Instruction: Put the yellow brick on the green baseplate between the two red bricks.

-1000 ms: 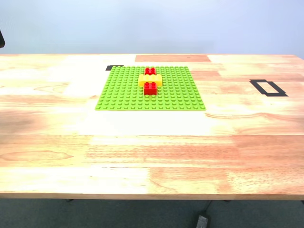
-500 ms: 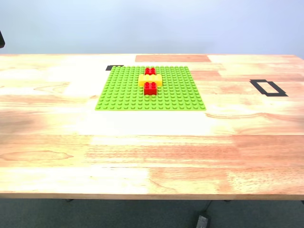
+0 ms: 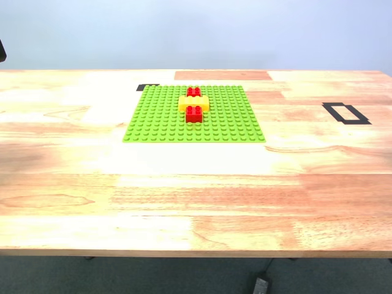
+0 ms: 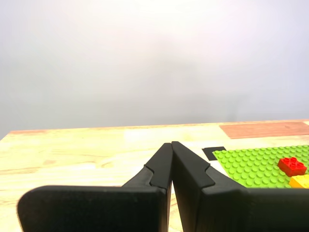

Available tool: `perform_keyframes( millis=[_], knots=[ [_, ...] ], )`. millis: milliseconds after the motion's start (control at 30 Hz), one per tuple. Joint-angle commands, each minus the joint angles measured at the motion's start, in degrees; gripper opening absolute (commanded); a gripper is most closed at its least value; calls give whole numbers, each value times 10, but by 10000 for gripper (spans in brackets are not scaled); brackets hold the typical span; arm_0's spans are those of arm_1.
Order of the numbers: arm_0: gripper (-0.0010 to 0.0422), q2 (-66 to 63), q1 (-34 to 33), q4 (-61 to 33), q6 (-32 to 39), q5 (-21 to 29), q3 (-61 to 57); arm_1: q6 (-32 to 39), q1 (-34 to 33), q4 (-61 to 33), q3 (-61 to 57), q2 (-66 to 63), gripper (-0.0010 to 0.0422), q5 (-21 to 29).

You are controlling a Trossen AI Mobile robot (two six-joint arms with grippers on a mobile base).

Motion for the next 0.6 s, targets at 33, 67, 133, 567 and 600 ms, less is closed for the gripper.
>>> perform_keyframes(
  millis=[33,67,133,567,600],
  knots=[
    [0,0,0,0,1,0,-1,0,0,0,0,0,-1,0],
    [0,0,0,0,1,0,-1,0,0,0,0,0,-1,0],
    [0,0,0,0,1,0,-1,1,0,0,0,0,-1,0],
    [0,0,0,-4,-1,0,1,-2,0,0,0,0,-1,0],
    [0,0,0,-3,-1,0,0,-2,0,0,0,0,-1,0]
  ],
)
